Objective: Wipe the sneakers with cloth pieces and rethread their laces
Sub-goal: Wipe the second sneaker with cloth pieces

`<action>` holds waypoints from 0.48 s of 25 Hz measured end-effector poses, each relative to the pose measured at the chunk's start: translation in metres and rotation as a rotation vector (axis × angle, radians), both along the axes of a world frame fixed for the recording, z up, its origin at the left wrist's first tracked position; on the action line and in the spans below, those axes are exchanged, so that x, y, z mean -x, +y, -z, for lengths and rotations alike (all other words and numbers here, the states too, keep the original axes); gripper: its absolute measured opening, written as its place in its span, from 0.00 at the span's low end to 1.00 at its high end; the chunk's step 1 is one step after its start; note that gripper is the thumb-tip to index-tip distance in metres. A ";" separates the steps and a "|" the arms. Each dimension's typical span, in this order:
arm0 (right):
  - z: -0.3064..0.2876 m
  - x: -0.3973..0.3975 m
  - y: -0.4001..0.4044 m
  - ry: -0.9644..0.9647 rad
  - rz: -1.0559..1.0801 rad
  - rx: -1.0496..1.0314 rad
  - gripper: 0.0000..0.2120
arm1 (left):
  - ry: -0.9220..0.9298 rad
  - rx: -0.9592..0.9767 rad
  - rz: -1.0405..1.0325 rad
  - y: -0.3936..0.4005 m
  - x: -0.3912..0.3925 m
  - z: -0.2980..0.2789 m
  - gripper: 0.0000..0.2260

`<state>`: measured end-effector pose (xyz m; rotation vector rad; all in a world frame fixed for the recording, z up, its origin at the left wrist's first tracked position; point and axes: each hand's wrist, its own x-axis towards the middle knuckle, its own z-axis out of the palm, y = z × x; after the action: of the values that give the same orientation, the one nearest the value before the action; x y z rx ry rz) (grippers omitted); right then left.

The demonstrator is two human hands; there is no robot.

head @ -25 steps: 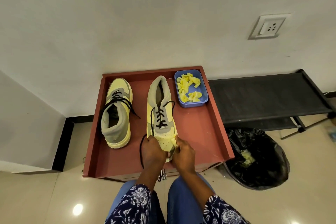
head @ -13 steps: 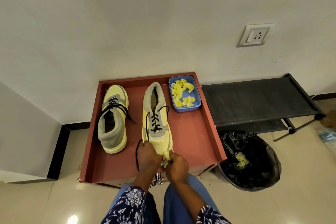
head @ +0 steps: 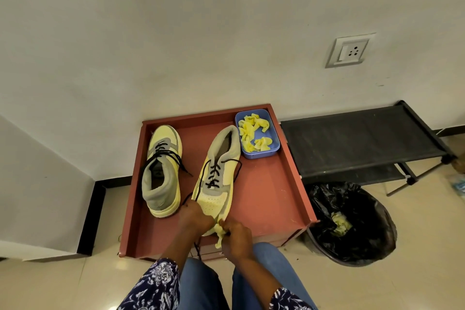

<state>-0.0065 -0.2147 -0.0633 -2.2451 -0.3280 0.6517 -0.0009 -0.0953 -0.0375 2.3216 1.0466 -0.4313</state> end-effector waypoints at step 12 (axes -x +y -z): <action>-0.002 -0.025 -0.039 0.244 0.110 -0.131 0.14 | -0.014 -0.073 0.032 0.014 0.004 0.008 0.41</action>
<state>0.0185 -0.2541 -0.0617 -2.0178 -0.1217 0.8111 -0.0049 -0.0815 -0.0452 2.4050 1.0357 -0.3950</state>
